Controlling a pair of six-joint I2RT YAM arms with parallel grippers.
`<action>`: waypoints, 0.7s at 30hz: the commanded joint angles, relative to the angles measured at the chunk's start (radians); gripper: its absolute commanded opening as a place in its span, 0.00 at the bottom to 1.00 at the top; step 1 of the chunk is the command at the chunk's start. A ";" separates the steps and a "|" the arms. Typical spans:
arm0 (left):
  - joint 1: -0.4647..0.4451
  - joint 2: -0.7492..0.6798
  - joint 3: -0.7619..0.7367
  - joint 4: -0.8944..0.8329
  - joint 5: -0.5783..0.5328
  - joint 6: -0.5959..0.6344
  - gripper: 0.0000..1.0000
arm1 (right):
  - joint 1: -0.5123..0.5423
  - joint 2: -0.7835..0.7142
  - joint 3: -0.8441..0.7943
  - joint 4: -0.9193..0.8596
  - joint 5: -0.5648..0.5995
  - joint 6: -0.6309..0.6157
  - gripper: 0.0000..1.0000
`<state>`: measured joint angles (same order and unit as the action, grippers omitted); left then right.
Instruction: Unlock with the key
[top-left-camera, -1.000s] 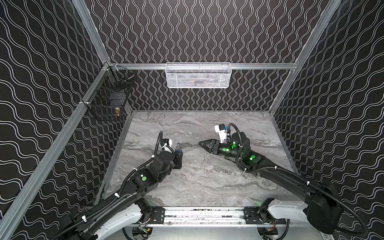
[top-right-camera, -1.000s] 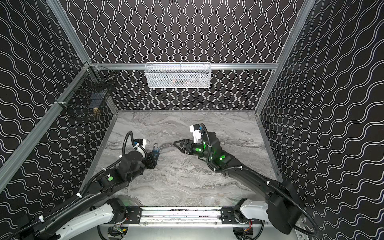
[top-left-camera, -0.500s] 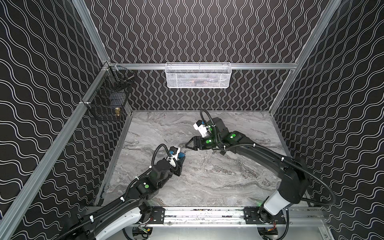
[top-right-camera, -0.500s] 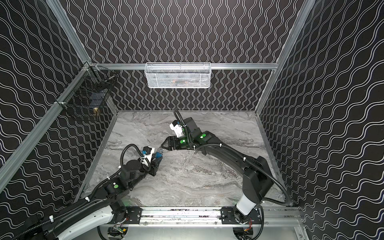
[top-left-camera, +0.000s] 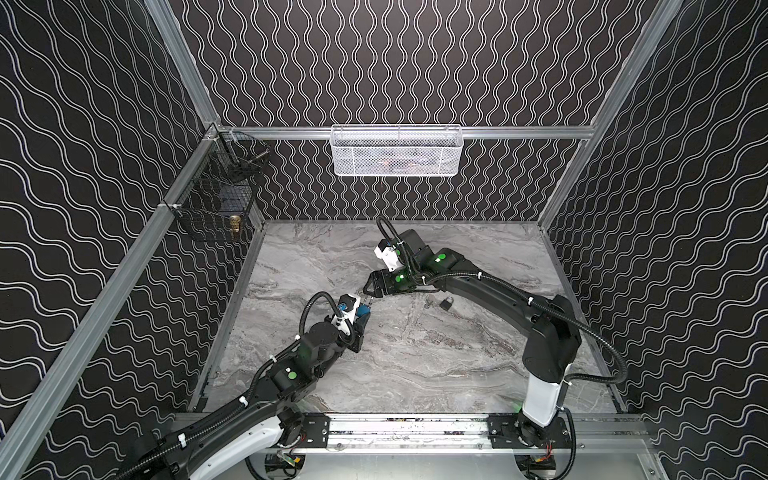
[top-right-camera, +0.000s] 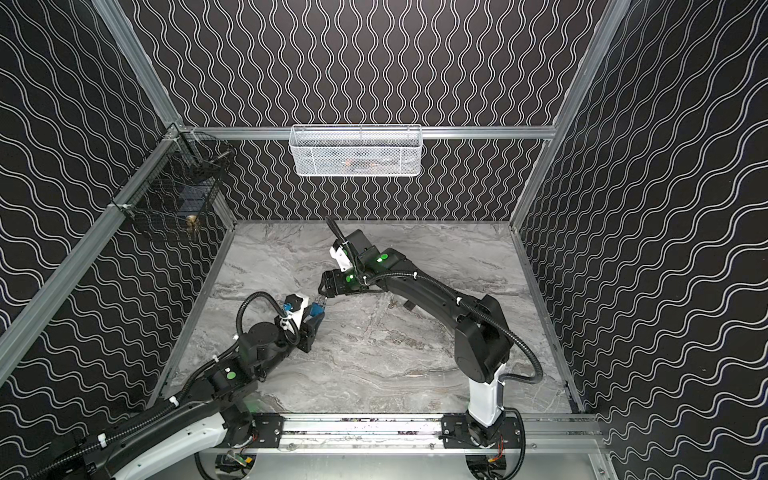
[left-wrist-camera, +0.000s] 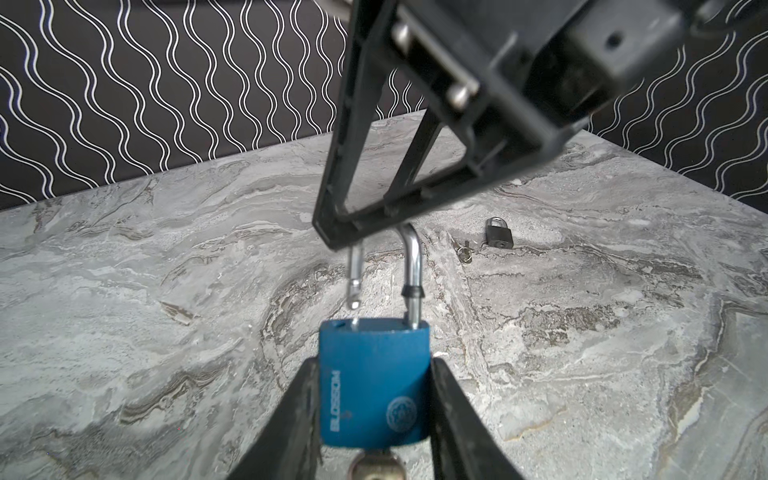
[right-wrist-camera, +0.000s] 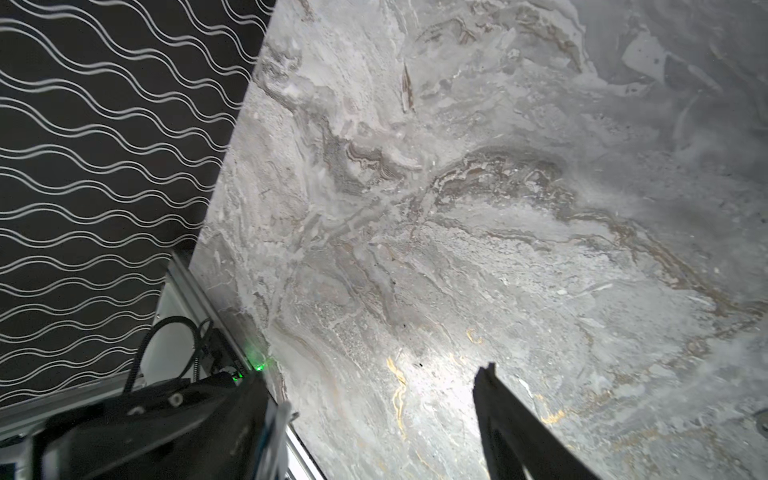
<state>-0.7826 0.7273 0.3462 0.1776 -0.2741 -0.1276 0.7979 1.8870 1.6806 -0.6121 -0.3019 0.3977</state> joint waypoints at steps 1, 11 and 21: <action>0.001 -0.005 0.003 0.054 -0.012 0.026 0.00 | 0.001 0.002 0.014 -0.057 0.057 -0.041 0.79; 0.001 0.007 -0.007 0.069 -0.007 -0.001 0.00 | -0.011 -0.046 -0.054 -0.053 0.034 -0.104 0.80; 0.001 0.030 0.008 0.019 0.006 -0.061 0.00 | -0.038 -0.116 -0.159 -0.021 0.050 -0.091 0.80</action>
<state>-0.7826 0.7547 0.3405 0.1768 -0.2726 -0.1562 0.7742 1.7924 1.5444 -0.6441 -0.2630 0.3130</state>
